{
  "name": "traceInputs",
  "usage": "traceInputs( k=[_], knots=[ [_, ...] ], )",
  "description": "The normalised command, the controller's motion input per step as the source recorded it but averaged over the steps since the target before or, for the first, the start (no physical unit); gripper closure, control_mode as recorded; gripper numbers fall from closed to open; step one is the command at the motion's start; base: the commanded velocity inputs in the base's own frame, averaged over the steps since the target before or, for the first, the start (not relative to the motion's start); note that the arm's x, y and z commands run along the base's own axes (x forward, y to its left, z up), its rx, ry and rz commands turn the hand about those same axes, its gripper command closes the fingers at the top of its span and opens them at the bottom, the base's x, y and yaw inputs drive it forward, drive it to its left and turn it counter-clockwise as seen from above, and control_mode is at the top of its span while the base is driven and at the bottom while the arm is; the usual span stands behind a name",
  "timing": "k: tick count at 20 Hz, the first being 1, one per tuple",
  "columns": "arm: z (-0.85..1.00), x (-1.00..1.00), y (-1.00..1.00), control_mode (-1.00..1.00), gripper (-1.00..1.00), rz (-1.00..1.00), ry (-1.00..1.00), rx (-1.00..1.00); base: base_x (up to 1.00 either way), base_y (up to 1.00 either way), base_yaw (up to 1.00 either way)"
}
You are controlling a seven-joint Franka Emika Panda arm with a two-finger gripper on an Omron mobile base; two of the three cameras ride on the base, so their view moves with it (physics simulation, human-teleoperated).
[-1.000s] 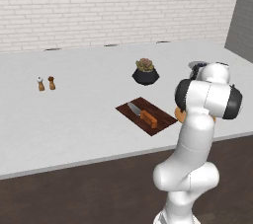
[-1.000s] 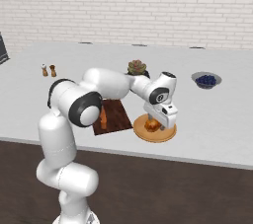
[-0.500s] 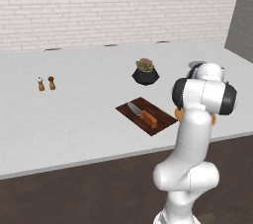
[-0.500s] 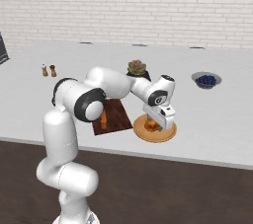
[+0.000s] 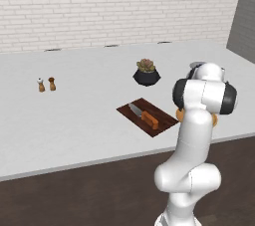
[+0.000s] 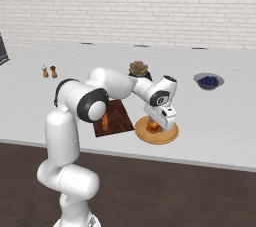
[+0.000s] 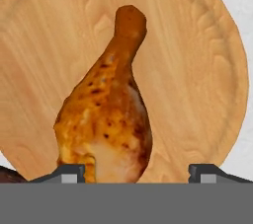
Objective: Pick up the knife from the drawer and place it on the cutting board. Then place the meat from the plate to the cutting board.
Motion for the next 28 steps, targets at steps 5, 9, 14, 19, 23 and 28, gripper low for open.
traceInputs(
  k=[5,9,14,19,23,28],
  knots=[
    [-0.48,0.23,0.27,-1.0,-1.0,0.0,-0.01,0.0,0.0,0.0,0.0],
    [-0.32,0.23,0.21,-1.0,-1.0,0.0,-0.06,0.0,0.0,0.0,0.0],
    [-0.17,-0.24,0.08,-1.0,-1.0,0.0,-0.22,0.0,0.0,0.0,0.0],
    [-0.31,0.15,0.11,-1.0,-1.0,0.0,-0.05,0.0,0.0,0.0,0.0],
    [-0.57,0.46,0.12,-1.0,-1.0,0.0,0.0,0.0,0.0,0.0,0.0],
    [-0.6,0.24,0.03,-1.0,-1.0,0.0,0.0,0.01,0.0,0.0,0.0]
  ],
)
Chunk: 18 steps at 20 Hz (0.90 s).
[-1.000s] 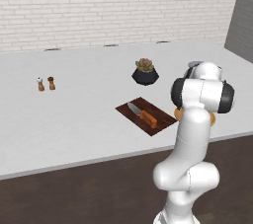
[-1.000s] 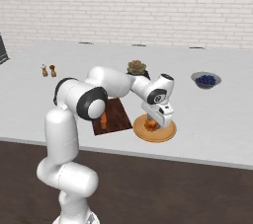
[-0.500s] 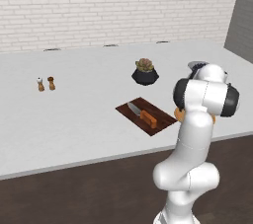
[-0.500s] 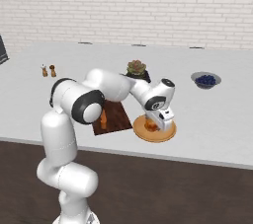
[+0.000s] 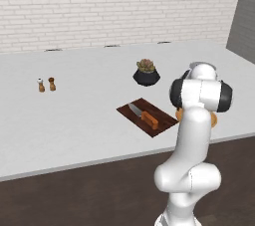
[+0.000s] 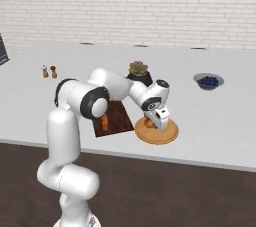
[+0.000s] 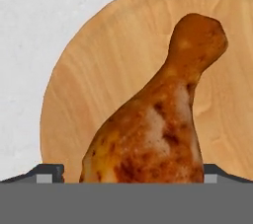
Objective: Pick up the knife from the drawer and place it on the cutting board. Then place the meat from the plate to the cutting board.
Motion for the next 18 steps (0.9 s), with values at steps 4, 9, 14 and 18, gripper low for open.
traceInputs(
  k=[4,9,14,18],
  knots=[
    [-0.46,0.01,0.0,-1.0,1.0,0.0,0.0,0.02,0.0,0.0,0.0],
    [-0.07,-0.1,0.02,-1.0,1.0,0.0,-0.05,0.04,0.0,0.0,0.0],
    [0.36,-0.4,0.69,-1.0,1.0,0.17,-0.11,0.04,0.0,0.0,0.0],
    [0.28,-0.02,1.0,-1.0,1.0,0.34,0.0,0.0,0.0,0.0,0.0]
  ],
)
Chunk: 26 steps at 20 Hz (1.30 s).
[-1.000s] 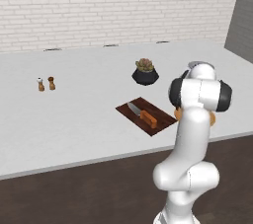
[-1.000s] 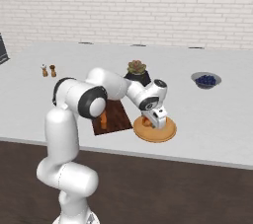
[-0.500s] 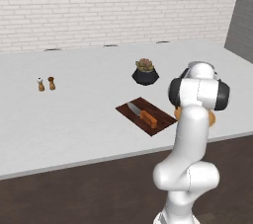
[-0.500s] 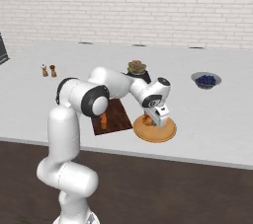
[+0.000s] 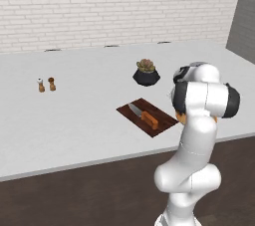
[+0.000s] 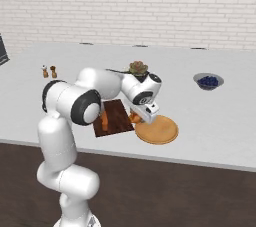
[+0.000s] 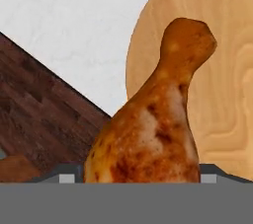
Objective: Pick up the knife from the drawer and place it on the cutting board. Then place the meat from the plate to the cutting board.
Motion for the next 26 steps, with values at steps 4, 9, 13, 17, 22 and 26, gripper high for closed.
traceInputs(
  k=[4,9,13,17,22,26],
  knots=[
    [0.32,0.0,1.0,-1.0,1.0,0.35,-0.02,-0.02,0.0,0.0,0.0],
    [0.06,0.0,0.99,-1.0,1.0,0.19,0.0,-0.04,0.0,0.0,0.0],
    [0.0,-0.03,0.65,-1.0,1.0,0.08,-0.02,-0.03,0.0,0.0,0.0],
    [0.0,0.03,0.06,-1.0,1.0,0.08,-0.08,-0.02,0.0,0.0,0.0],
    [0.0,0.0,-0.1,-1.0,1.0,0.12,-0.08,0.0,0.0,0.0,0.0],
    [0.0,0.0,-0.24,-1.0,1.0,0.25,-0.06,0.0,0.0,0.0,0.0]
  ],
)
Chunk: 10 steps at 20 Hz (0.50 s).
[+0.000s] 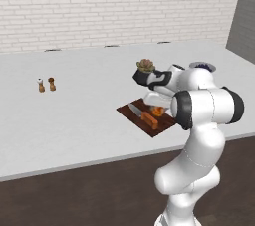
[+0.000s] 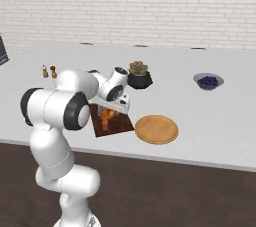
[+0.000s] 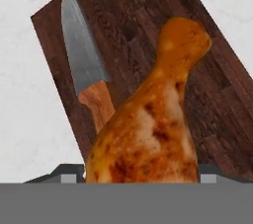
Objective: Pick up the knife from the drawer and place it on the cutting board. Then place the meat from the plate to the cutting board.
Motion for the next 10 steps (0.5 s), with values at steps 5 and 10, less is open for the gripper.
traceInputs(
  k=[5,10],
  knots=[
    [-0.01,0.0,-0.26,-1.0,1.0,0.38,-0.05,-0.01,0.0,0.0,0.0],
    [-0.17,0.11,0.0,-1.0,1.0,0.34,0.0,-0.06,0.0,0.0,0.0]
  ],
)
